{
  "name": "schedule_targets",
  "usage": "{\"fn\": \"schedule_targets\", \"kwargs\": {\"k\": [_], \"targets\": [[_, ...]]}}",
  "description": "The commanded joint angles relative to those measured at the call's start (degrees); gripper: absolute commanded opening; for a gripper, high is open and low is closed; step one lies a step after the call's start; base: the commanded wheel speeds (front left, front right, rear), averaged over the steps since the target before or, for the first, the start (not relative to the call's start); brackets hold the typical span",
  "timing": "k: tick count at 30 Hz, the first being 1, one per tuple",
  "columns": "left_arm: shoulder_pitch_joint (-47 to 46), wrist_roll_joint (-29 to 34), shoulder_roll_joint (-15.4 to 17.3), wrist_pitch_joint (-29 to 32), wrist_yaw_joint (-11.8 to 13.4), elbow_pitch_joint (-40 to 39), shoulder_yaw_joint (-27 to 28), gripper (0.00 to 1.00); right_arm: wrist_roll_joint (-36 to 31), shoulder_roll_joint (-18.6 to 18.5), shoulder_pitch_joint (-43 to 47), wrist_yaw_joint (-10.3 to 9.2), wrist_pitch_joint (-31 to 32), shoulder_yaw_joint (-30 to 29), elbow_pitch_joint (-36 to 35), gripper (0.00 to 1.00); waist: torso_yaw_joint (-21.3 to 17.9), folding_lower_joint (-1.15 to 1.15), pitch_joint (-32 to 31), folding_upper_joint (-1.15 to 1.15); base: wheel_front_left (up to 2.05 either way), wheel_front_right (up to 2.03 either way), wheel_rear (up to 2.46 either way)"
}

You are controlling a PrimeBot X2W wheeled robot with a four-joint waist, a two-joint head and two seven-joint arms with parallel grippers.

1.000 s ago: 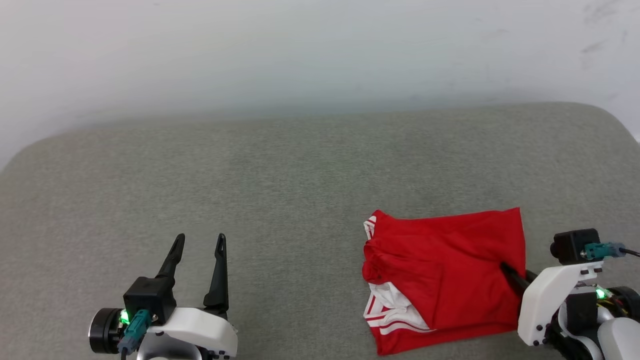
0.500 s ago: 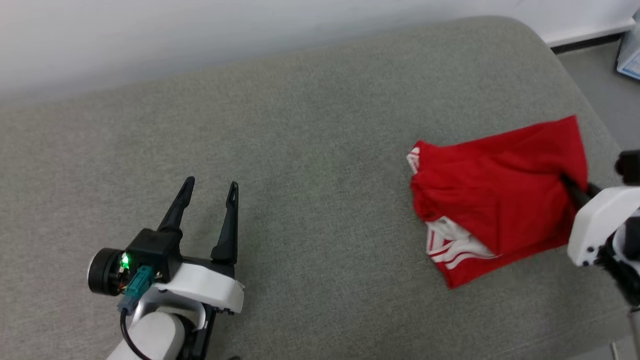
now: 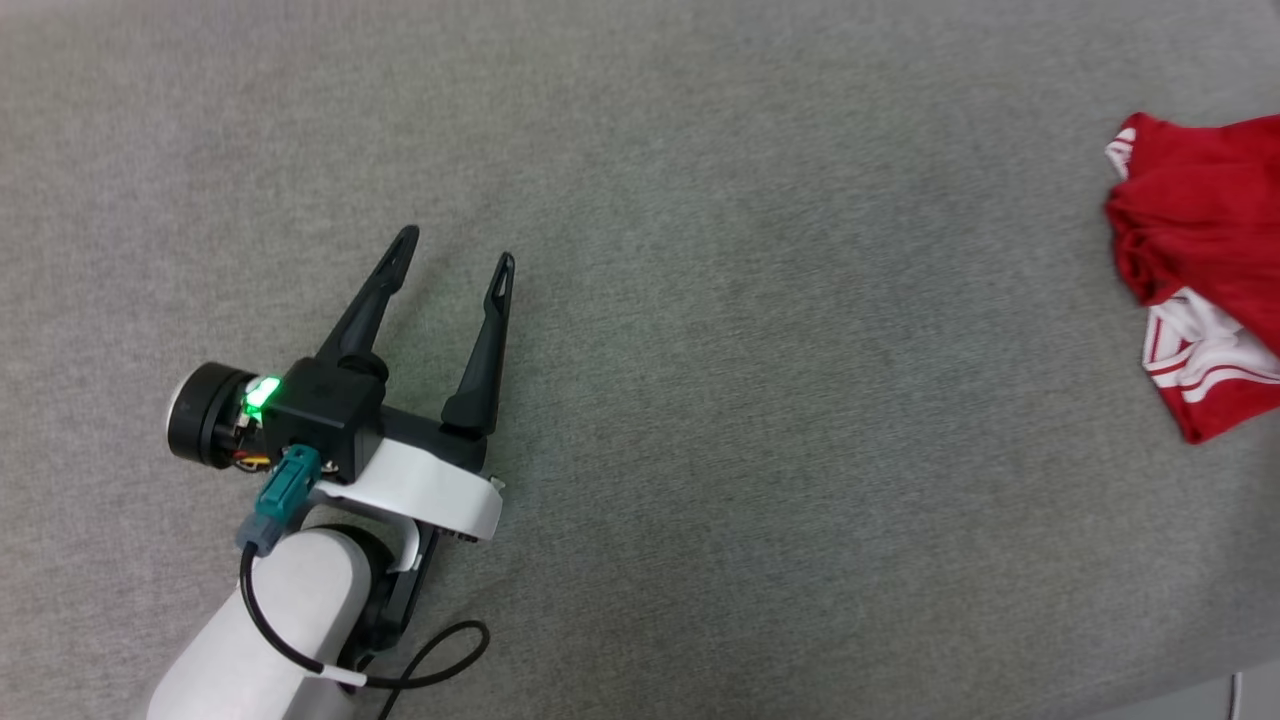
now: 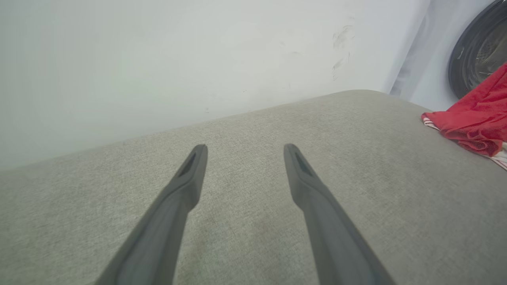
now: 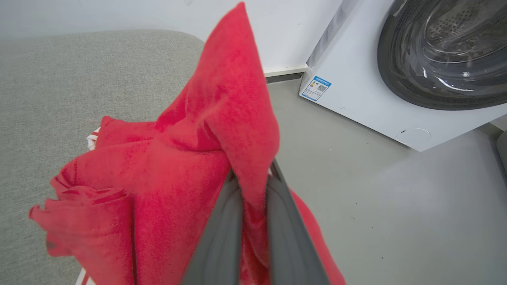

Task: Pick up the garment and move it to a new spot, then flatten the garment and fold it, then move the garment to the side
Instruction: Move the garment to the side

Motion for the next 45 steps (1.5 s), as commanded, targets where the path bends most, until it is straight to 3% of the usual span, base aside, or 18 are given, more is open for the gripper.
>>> {"fn": "schedule_targets", "kwargs": {"k": [1, 2, 3, 4, 5, 13, 19, 31, 45], "targets": [[-1.4, 0.6, 0.3, 0.0, -0.2, -0.5, -0.1, 1.0, -1.1, -0.1, -1.8, -0.07, -1.7, -1.0, 2.1, 0.0, 1.4, -0.01, 2.6, 0.0, 0.0, 0.0, 0.0], [-1.8, 0.6, 0.2, 0.1, -0.3, -0.6, -0.2, 1.0, -1.5, 0.2, -2.1, -0.07, -2.7, -1.4, 3.0, 0.0, 1.6, -0.01, 3.0, 0.0, 0.0, 0.0, 0.0], [-2.1, 0.7, 0.2, 0.0, -0.4, -0.7, -0.3, 1.0, -2.0, 0.5, -2.4, -0.07, -3.6, -2.0, 4.1, 0.18, 1.7, -0.01, 3.4, 0.0, 0.0, 0.0, 0.0], [-2.4, 0.8, 0.1, -0.1, -0.4, -0.7, -0.4, 1.0, -2.6, 1.0, -2.7, -0.07, -4.6, -2.5, 5.1, 0.48, 1.9, -0.01, 3.6, 0.0, 0.0, 0.0, 0.0], [-2.4, 0.7, 0.0, -0.2, -0.5, -0.6, -0.5, 1.0, -3.1, 1.3, -3.1, -0.07, -5.4, -2.9, 6.0, 1.0, 2.0, -0.01, 3.7, 0.0, 0.0, 0.0, 0.0], [-1.8, -0.4, -1.5, -1.6, -0.8, 2.3, -1.0, 1.0, -7.8, 2.9, -3.7, -0.07, -11.7, -7.5, 10.3, 1.0, 3.5, -0.01, 0.7, 0.0, 0.0, 0.0, 0.0], [1.3, -1.8, -3.4, -2.9, 0.1, 4.7, -0.5, 1.0, -7.7, 3.7, -0.4, -0.07, -14.8, -6.5, 7.8, 1.0, 4.7, -0.01, -4.8, 0.0, 0.0, 0.0, 0.0], [12.1, -5.0, -6.8, -4.4, 2.6, 9.0, 2.9, 1.0, -1.4, 10.4, 17.1, -0.07, -15.6, 1.5, -7.8, 1.0, 9.6, -0.01, -18.9, 0.0, 0.0, 0.0, 0.0], [20.4, -4.0, -5.1, -4.5, 5.0, 9.2, 7.6, 1.0, 0.4, 17.9, 32.9, -0.06, -13.8, 10.9, -23.7, 1.0, 14.9, -0.01, -26.5, 0.0, 0.0, 0.0, 0.0]]}}
